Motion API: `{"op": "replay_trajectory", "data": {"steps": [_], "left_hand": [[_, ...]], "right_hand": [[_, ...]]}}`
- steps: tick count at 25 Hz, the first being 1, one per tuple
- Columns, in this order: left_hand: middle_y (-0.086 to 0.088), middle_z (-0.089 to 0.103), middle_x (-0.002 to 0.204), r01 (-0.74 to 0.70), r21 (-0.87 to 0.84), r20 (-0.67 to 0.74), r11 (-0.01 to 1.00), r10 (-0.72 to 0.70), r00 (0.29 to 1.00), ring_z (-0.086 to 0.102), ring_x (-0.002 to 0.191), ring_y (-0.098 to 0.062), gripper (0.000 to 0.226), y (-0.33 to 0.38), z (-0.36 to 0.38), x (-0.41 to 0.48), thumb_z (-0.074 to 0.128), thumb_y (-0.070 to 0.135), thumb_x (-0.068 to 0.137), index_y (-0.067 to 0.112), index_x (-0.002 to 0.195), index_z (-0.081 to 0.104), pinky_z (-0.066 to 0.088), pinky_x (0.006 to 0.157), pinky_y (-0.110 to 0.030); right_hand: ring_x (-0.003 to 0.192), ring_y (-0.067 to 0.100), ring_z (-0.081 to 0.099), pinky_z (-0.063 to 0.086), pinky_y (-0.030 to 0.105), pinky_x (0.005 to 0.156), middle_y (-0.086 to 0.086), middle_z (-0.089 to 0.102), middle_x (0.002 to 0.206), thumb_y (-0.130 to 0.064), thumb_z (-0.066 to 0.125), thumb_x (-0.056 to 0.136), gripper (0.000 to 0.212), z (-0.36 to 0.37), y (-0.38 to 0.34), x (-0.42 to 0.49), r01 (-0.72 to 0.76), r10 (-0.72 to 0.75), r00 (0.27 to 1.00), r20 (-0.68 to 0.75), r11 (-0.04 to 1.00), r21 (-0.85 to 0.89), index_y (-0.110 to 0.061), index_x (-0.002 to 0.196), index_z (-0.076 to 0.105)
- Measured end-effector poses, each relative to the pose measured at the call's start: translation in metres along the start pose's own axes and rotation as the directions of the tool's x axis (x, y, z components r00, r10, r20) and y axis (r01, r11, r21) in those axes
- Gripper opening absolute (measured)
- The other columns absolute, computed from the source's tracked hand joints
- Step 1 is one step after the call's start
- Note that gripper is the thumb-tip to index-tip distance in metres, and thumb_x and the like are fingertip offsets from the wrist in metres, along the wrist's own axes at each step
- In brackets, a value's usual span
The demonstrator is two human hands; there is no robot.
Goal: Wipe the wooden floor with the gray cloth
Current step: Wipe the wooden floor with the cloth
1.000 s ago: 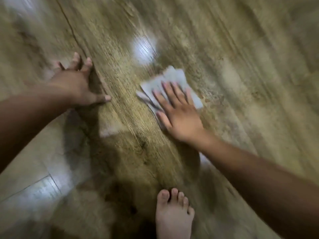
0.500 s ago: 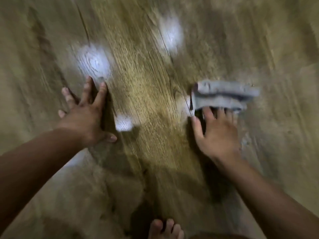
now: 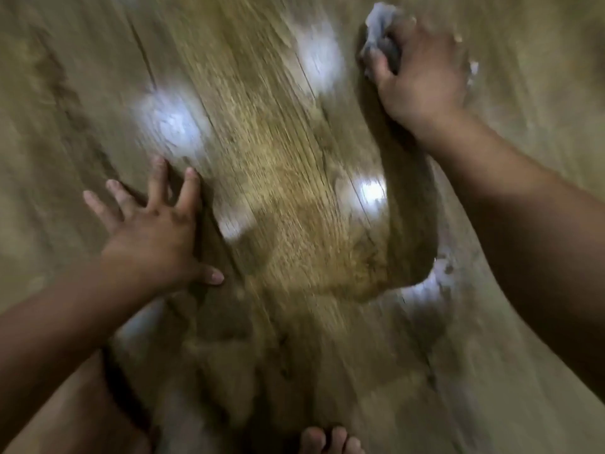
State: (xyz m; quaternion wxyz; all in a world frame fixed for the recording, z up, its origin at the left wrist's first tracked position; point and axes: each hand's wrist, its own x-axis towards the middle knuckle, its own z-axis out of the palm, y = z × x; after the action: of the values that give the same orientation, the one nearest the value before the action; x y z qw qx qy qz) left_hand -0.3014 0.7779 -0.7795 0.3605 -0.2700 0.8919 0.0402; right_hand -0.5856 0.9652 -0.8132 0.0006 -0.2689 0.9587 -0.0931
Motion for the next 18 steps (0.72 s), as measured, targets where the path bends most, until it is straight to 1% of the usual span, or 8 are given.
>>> {"op": "replay_trajectory", "data": {"steps": [2,4,5,7,9,12,15,18], "left_hand": [[-0.017,0.004,0.164,-0.031,-0.192,-0.110,0.981,0.010,0.994,-0.004,0.149,-0.051,0.126,0.006,-0.018,0.006,0.060,0.092,0.056,0.027,0.150,0.006,0.005,0.111,-0.079],[-0.017,0.021,0.160,-0.141,-0.412,-0.343,0.900,-0.010,0.939,0.011,0.149,-0.048,0.109,0.014,-0.028,0.027,0.043,0.095,0.068,0.026,0.146,0.015,0.015,0.112,-0.076],[-0.016,0.021,0.161,-0.214,-0.402,-0.426,0.890,0.025,0.904,0.012,0.150,-0.045,0.102,0.024,-0.032,0.038,0.038,0.091,0.076,0.024,0.148,0.015,0.012,0.114,-0.074],[-0.014,0.013,0.165,-0.341,-0.202,-0.517,0.918,0.196,0.833,0.002,0.153,-0.038,0.089,0.052,-0.031,0.061,0.033,0.078,0.089,0.019,0.154,0.015,-0.001,0.117,-0.070],[-0.015,0.011,0.166,-0.367,-0.068,-0.529,0.928,0.278,0.802,0.000,0.153,-0.039,0.084,0.071,-0.023,0.073,0.033,0.070,0.092,0.015,0.154,0.020,-0.002,0.117,-0.070],[-0.015,0.021,0.164,-0.403,-0.054,-0.613,0.914,0.288,0.735,0.009,0.152,-0.042,0.077,0.069,-0.011,0.084,0.037,0.069,0.091,0.019,0.149,0.032,0.004,0.116,-0.072],[-0.014,0.025,0.162,-0.442,-0.076,-0.645,0.894,0.294,0.706,0.012,0.152,-0.041,0.074,0.068,-0.012,0.086,0.040,0.066,0.091,0.019,0.147,0.036,0.005,0.116,-0.071],[-0.011,0.028,0.162,-0.444,-0.116,-0.661,0.889,0.264,0.702,0.014,0.152,-0.037,0.067,0.070,-0.014,0.082,0.041,0.059,0.093,0.017,0.146,0.041,0.003,0.119,-0.066]], "right_hand": [[0.093,0.034,0.060,0.045,0.042,0.075,0.009,0.064,0.102,-0.053,0.037,0.096,0.041,-0.008,0.021,-0.075,0.025,-0.025,0.999,0.025,0.999,0.025,-0.025,0.109,0.062],[0.076,0.036,0.058,0.041,0.038,0.065,0.014,0.059,0.086,-0.047,0.038,0.099,0.043,-0.027,0.051,-0.203,-0.003,-0.011,0.992,0.128,0.994,0.108,-0.018,0.103,0.070],[0.070,0.035,0.055,0.040,0.037,0.063,0.015,0.056,0.080,-0.045,0.037,0.099,0.047,-0.041,0.067,-0.274,0.000,-0.020,0.978,0.206,0.995,0.096,-0.014,0.099,0.072],[0.066,0.034,0.052,0.039,0.038,0.065,0.017,0.052,0.071,-0.045,0.032,0.100,0.055,-0.067,0.093,-0.362,0.057,-0.031,0.894,0.447,0.997,-0.044,-0.011,0.089,0.074],[0.064,0.036,0.054,0.037,0.041,0.072,0.017,0.052,0.067,-0.044,0.031,0.102,0.062,-0.063,0.105,-0.375,0.114,-0.054,0.891,0.450,0.988,-0.107,-0.005,0.077,0.072],[0.072,0.038,0.055,0.038,0.044,0.076,0.021,0.053,0.079,-0.039,0.038,0.101,0.047,-0.039,0.077,-0.285,0.147,-0.138,0.967,0.213,0.989,-0.030,-0.002,0.087,0.064],[0.091,0.036,0.059,0.043,0.043,0.085,0.018,0.061,0.097,-0.040,0.044,0.098,0.038,-0.003,0.019,-0.120,0.308,-0.308,0.951,-0.043,0.951,0.000,-0.010,0.105,0.066],[0.103,0.024,0.059,0.042,0.036,0.087,0.004,0.065,0.111,-0.056,0.034,0.096,0.047,0.012,-0.050,0.018,0.170,-0.175,0.981,0.080,0.984,0.057,-0.021,0.112,0.061]]}}
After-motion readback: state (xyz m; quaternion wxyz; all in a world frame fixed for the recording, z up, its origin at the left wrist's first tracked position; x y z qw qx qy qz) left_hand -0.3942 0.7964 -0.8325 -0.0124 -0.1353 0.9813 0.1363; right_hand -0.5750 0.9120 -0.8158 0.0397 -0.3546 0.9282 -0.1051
